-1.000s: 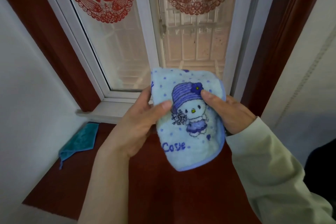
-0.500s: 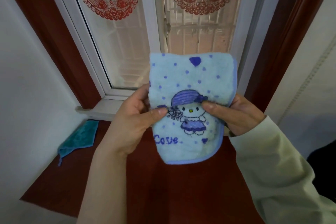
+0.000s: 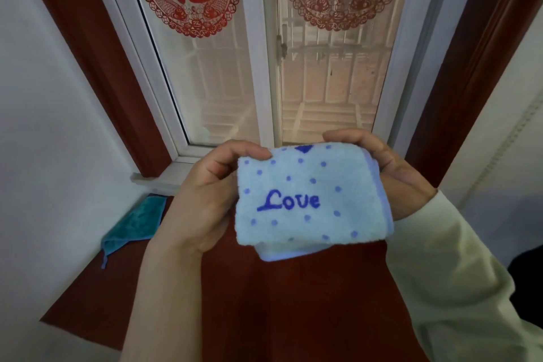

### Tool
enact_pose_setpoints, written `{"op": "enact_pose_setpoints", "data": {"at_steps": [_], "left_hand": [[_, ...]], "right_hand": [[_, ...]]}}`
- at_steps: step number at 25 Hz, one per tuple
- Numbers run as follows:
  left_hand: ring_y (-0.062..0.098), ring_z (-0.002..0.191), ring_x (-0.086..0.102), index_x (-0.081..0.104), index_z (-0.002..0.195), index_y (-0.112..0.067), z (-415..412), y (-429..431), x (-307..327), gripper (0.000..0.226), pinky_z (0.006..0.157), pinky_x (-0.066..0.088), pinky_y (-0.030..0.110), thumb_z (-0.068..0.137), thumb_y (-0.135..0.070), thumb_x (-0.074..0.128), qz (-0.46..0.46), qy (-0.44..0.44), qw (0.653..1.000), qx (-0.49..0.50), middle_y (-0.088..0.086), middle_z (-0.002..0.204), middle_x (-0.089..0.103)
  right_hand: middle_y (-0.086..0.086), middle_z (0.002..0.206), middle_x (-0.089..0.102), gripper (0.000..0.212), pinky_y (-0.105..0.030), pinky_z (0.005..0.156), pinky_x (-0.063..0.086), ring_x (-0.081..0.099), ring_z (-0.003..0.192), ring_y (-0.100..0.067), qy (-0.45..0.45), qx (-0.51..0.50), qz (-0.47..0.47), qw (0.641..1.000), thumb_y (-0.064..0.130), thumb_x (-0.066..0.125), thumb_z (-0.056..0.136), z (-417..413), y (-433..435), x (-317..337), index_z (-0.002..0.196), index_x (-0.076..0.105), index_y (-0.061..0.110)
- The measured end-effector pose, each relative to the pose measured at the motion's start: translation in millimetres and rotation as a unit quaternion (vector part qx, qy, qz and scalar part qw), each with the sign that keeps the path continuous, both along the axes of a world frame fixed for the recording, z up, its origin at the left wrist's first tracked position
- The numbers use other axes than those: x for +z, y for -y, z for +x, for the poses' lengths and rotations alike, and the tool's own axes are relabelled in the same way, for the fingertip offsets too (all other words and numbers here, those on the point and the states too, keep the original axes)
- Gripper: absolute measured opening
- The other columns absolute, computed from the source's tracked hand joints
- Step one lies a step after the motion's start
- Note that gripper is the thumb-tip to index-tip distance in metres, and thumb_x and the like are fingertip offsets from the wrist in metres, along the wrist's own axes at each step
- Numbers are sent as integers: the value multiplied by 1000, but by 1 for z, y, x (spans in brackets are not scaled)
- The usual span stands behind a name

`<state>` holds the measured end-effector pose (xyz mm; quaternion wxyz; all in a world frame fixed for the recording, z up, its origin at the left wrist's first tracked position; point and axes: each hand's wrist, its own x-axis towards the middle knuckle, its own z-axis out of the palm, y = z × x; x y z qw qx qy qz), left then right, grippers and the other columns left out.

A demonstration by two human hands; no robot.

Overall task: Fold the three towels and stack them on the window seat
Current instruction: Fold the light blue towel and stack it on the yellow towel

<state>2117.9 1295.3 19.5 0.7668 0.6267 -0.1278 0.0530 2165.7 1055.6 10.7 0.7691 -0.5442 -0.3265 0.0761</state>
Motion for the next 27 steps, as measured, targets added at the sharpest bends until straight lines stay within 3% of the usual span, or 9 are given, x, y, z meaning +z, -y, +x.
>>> {"op": "enact_pose_setpoints", "data": {"at_steps": [2,3,5,7,11,15,22,24,27], "left_hand": [[27,95,72,77,78,-27,-1,-1,2,44,72,60,45,89,9,55,8,18,1000,6,1,105,77],[25,99,72,78,79,-28,-1,-2,2,53,75,59,46,91,16,52,21,31,999,19,-2,106,77],[18,100,72,79,89,-34,0,-2,4,58,79,60,41,90,18,53,42,58,996,49,-6,104,76],[16,99,71,77,99,-37,0,-5,5,42,80,61,34,87,1,64,49,73,994,70,-6,103,77],[13,89,69,73,101,-39,-3,-13,6,22,71,57,30,96,-21,63,113,81,989,39,-10,100,73],[14,97,66,67,111,-45,-5,-17,4,33,76,57,32,98,-17,54,148,109,983,1,-12,109,69],[25,109,70,78,69,-25,-4,-21,8,50,83,57,45,79,6,39,34,46,998,34,-5,108,76],[28,108,71,76,69,-20,-1,-26,10,43,84,57,50,79,-4,38,-6,15,1000,21,2,109,77],[32,103,68,72,82,-22,0,-35,10,13,78,55,64,82,-27,61,49,48,997,26,11,116,70]], "right_hand": [[-4,113,71,74,-34,91,55,66,110,-19,-49,23,-16,998,48,88,58,3,-1,1,119,61,15],[-4,114,71,73,-35,92,54,66,111,-20,-44,27,-17,999,47,89,58,4,-3,-1,118,62,16],[1,111,73,48,-33,89,55,67,108,-17,-4,21,-8,1000,39,85,68,3,-7,-5,111,71,24],[4,109,75,32,-32,87,56,69,105,-16,9,16,16,1000,31,82,73,2,-9,-4,104,75,28],[-2,118,72,21,-38,89,56,66,113,-23,24,57,45,997,13,72,82,6,-8,-1,100,76,23],[-13,126,65,24,-46,88,54,61,117,-35,-16,156,97,983,-4,57,86,6,-15,-1,89,75,10],[-13,121,68,11,-39,83,56,66,110,-32,-60,108,90,988,12,77,68,0,-32,9,77,72,10],[-13,123,67,18,-40,83,56,65,113,-33,-79,105,70,989,17,77,63,1,-32,13,80,72,11],[-17,130,62,42,-49,89,54,60,119,-38,-105,94,51,989,43,83,58,2,-39,16,84,73,11]]}}
